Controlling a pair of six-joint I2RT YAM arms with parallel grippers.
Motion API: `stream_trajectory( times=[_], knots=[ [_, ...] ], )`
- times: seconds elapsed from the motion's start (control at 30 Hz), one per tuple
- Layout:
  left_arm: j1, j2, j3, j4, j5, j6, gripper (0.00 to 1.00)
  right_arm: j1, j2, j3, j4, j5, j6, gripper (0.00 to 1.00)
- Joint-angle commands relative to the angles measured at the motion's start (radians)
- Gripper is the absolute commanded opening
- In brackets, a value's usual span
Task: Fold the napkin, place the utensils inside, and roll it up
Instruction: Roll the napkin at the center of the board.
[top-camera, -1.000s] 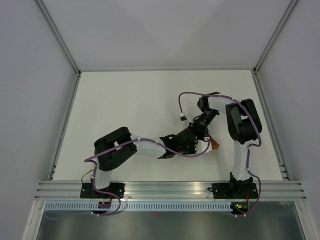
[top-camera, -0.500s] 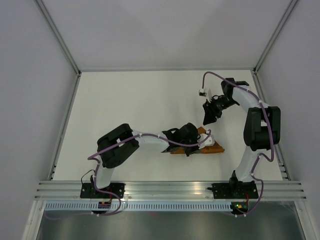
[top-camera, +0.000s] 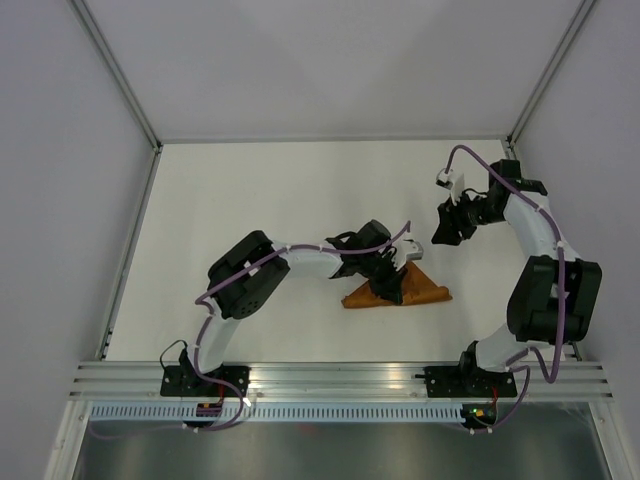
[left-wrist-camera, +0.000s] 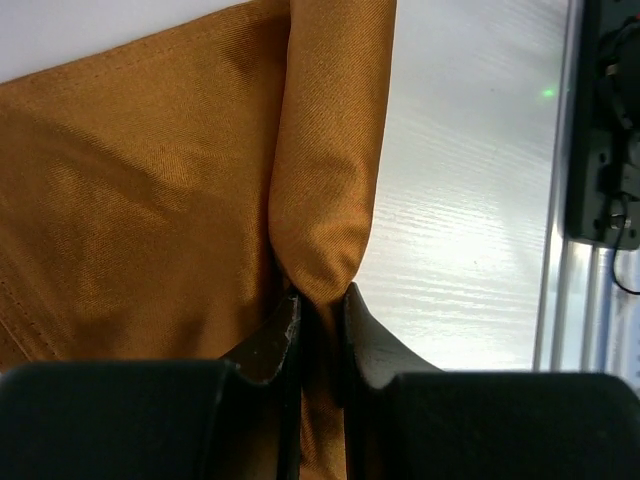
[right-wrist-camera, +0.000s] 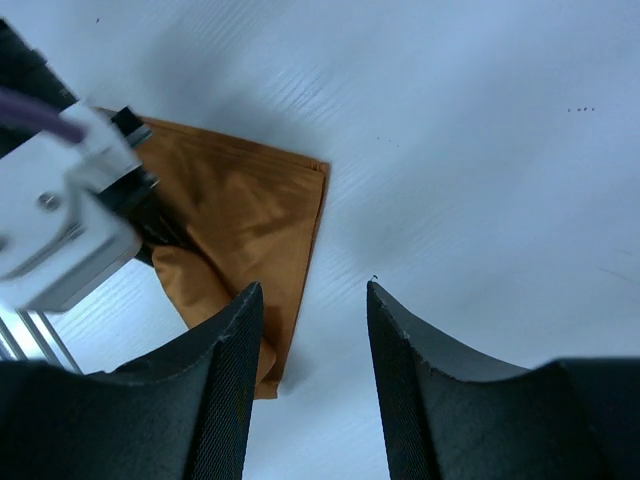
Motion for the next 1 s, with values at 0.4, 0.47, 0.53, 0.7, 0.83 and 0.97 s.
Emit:
stream_trajectory(
  times=[0.4, 0.47, 0.53, 0.7, 0.83, 0.97],
  knots=[
    [0.099, 0.208, 0.057, -0.371, 0.186, -0.156, 0.02, 0.12, -0.29, -0.297, 0.02, 0.02, -0.272, 0.53],
    [0.105, 0.231, 0.079, -0.391, 0.192, -0.166, 0.02, 0.175, -0.359, -0.378, 0.074, 0.08, -0.245, 0.54],
    [0.115, 0.243, 0.094, -0.4, 0.201, -0.177, 0.02, 0.25, -0.403, -0.431, 0.154, 0.124, -0.217, 0.56],
    [0.135, 0.277, 0.117, -0.408, 0.222, -0.22, 0.02, 0.39, -0.463, -0.517, 0.223, 0.221, -0.199, 0.59],
    [0.135, 0.289, 0.135, -0.422, 0.232, -0.231, 0.02, 0.445, -0.451, -0.557, 0.265, 0.269, -0.199, 0.59],
    [0.138, 0.3, 0.148, -0.434, 0.235, -0.242, 0.02, 0.513, -0.456, -0.627, 0.346, 0.338, -0.179, 0.6]
  ],
)
